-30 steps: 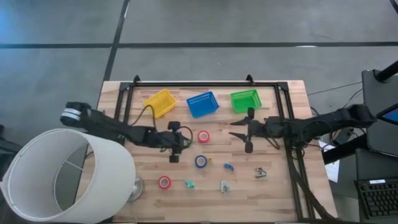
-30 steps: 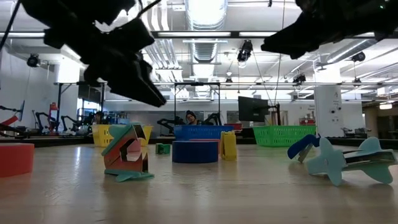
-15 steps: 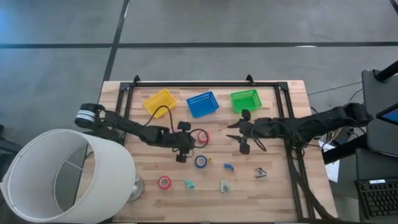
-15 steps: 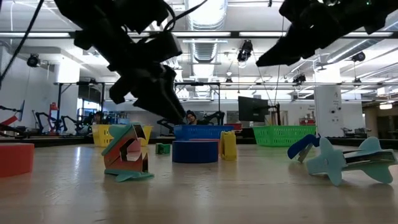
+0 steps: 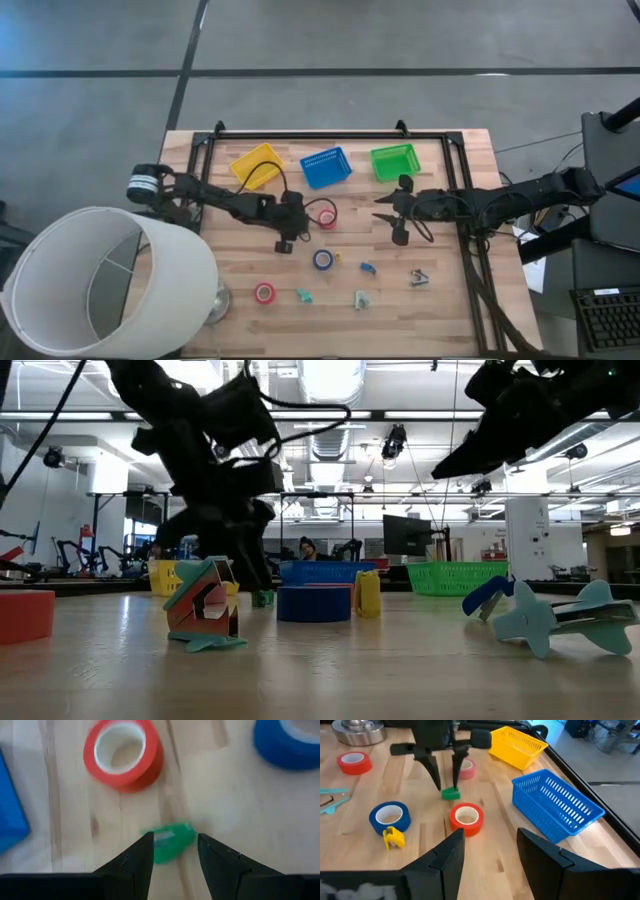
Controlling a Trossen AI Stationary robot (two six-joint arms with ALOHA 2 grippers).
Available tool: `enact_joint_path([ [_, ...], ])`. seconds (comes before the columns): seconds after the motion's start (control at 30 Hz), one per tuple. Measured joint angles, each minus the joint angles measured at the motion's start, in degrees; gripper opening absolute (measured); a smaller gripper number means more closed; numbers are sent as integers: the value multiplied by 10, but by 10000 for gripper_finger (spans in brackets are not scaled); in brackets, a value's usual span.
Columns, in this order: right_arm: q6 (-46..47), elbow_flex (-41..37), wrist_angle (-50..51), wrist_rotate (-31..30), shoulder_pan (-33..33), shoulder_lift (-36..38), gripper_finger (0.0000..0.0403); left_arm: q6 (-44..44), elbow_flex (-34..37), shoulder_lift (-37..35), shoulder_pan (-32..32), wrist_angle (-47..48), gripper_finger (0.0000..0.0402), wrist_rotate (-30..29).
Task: Pick and place Stapler, Stapler remover, tape
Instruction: Put the green stapler into the yellow basket
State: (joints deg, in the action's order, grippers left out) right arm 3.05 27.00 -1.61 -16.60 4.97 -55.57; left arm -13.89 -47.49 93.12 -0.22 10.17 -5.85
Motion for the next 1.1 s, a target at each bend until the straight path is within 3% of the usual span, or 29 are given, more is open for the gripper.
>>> enact_joint_path([
  [0.4,0,-1,2,0,0,0,178,-13,8,12,9,-20,156,1],
  [0.67,0,-2,3,0,0,0,178,54,6,9,9,-11,156,104],
  [0.83,0,-2,10,1,0,0,178,58,5,-6,4,5,156,114],
  [1.1,0,-2,12,1,0,-1,178,-108,-1,-13,0,-1,156,97],
])
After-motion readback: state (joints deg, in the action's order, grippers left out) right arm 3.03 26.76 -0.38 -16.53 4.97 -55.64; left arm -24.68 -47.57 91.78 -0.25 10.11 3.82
